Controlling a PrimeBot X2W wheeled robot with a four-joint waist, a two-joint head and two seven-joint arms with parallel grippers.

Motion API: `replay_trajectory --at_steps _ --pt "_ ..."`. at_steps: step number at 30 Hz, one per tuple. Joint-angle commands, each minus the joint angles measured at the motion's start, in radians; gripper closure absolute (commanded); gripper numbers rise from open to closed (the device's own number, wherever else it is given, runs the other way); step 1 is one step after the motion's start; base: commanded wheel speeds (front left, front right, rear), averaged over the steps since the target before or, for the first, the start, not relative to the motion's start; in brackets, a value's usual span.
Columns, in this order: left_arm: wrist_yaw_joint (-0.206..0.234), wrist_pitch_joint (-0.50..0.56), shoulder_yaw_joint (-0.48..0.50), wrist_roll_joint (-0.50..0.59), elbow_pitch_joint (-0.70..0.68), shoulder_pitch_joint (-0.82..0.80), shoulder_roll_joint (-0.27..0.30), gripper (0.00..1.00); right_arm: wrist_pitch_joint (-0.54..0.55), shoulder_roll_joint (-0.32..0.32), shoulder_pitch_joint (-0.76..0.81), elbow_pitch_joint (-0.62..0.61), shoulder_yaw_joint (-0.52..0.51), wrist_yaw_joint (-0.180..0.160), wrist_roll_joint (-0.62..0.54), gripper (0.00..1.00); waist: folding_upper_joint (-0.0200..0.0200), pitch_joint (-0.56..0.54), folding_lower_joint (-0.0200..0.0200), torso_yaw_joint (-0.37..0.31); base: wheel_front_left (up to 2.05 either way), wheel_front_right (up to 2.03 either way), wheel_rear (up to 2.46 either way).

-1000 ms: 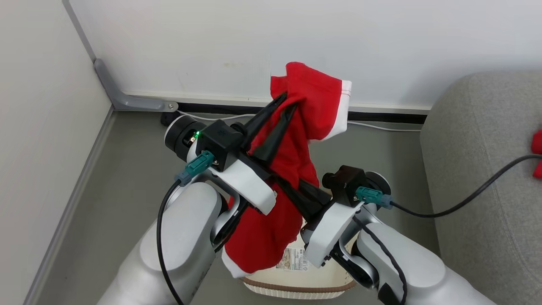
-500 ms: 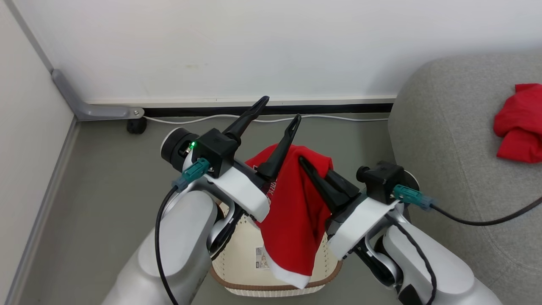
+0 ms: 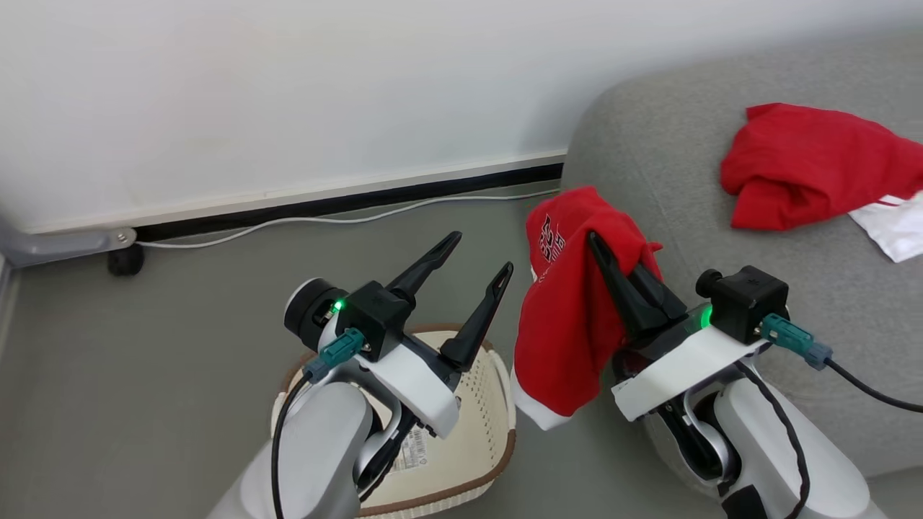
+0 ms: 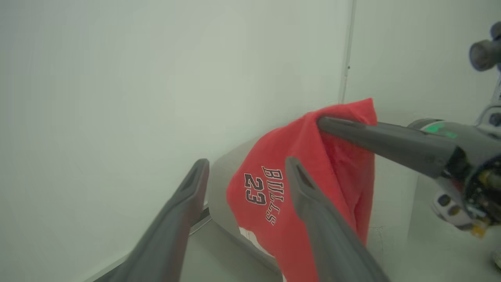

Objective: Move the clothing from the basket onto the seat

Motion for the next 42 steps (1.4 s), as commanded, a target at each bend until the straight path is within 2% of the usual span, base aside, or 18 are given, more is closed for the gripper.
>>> replay_trajectory --at_steps 1,11,19,26,34,42 --pt "-0.007 -0.006 0.027 -0.011 -0.028 -0.014 0.013 0.00 -0.006 0.002 0.005 -0.036 0.000 0.004 -0.005 1.00 -0.0001 -0.006 0.0000 -0.049 0.00 0.00 0.00" --pt "-0.007 -0.006 0.008 -0.036 -0.034 0.015 0.011 0.00 -0.006 -0.009 0.020 -0.078 -0.048 0.004 -0.021 1.00 -0.0001 -0.006 0.0000 -0.223 0.00 0.00 0.00" --pt "-0.007 -0.006 0.004 -0.044 -0.035 0.021 0.007 0.00 -0.006 -0.017 0.031 -0.106 -0.079 0.004 -0.021 1.00 -0.0001 0.002 0.0000 -0.328 0.00 0.00 0.00" --pt "-0.007 -0.006 -0.052 -0.060 -0.029 -0.022 -0.003 0.00 -0.006 -0.039 0.060 -0.154 -0.169 0.004 -0.049 1.00 -0.0001 0.030 0.0000 -0.344 0.00 0.00 0.00" --pt "-0.007 -0.006 -0.074 -0.066 -0.020 -0.032 -0.007 0.00 -0.006 -0.061 0.078 -0.202 -0.251 0.004 -0.089 1.00 -0.0001 0.052 0.0000 -0.354 0.00 0.00 0.00" --pt "-0.007 -0.006 -0.094 -0.063 -0.017 -0.038 -0.006 0.00 -0.006 -0.090 0.005 -0.198 -0.338 0.004 -0.112 1.00 -0.0001 0.123 0.0000 -0.355 0.00 0.00 0.00"
